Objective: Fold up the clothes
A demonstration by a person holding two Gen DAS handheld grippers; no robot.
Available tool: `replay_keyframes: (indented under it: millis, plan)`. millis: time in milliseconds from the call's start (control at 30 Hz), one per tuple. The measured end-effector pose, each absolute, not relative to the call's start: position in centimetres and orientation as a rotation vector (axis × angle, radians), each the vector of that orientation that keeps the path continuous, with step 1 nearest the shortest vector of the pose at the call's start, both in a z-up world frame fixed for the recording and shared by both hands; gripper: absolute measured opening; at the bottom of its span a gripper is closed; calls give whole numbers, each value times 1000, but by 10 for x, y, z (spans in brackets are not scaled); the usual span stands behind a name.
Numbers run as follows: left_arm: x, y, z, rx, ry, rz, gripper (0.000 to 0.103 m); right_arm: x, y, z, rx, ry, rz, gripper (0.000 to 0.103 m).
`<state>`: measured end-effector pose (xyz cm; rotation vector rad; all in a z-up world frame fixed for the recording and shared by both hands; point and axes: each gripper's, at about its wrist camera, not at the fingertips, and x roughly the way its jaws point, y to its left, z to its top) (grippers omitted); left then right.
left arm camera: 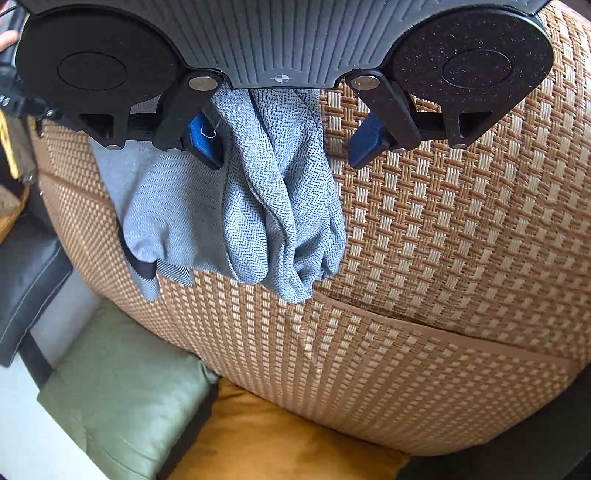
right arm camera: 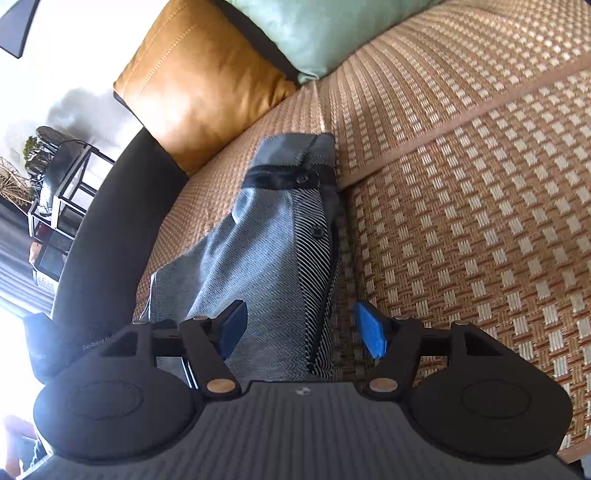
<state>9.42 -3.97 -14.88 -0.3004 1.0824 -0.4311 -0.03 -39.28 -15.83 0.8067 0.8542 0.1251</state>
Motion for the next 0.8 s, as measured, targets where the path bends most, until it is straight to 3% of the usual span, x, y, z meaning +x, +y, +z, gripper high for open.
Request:
replay_keyframes:
  millis: [67,400,500,700,733,767,800]
  plan:
    - [93,-41,-147,-319,1094,-496,69,4,-391,-163,824,857,128,69]
    - [98,-38,-151,-376,1089,-503,77,31,-380,-184,918,867,161,69]
    - [94,-47,-148,-294,1077,-552,64,31,-380,-185,929,861,174,65]
    - [98,-48,-150,-335,1074,-548,73,39,-373,-188,890,886,149,68]
    - [95,-51,-148,-311,1068,-540,69,40,-370,-185,862,892,153,67]
    - [92,-55,-146,-267,1057,-527,41,40,-368,-182,833,897,158,60]
    - [90,-57,-146,-257,1055,-538,34,40,-366,-179,804,902,162,47]
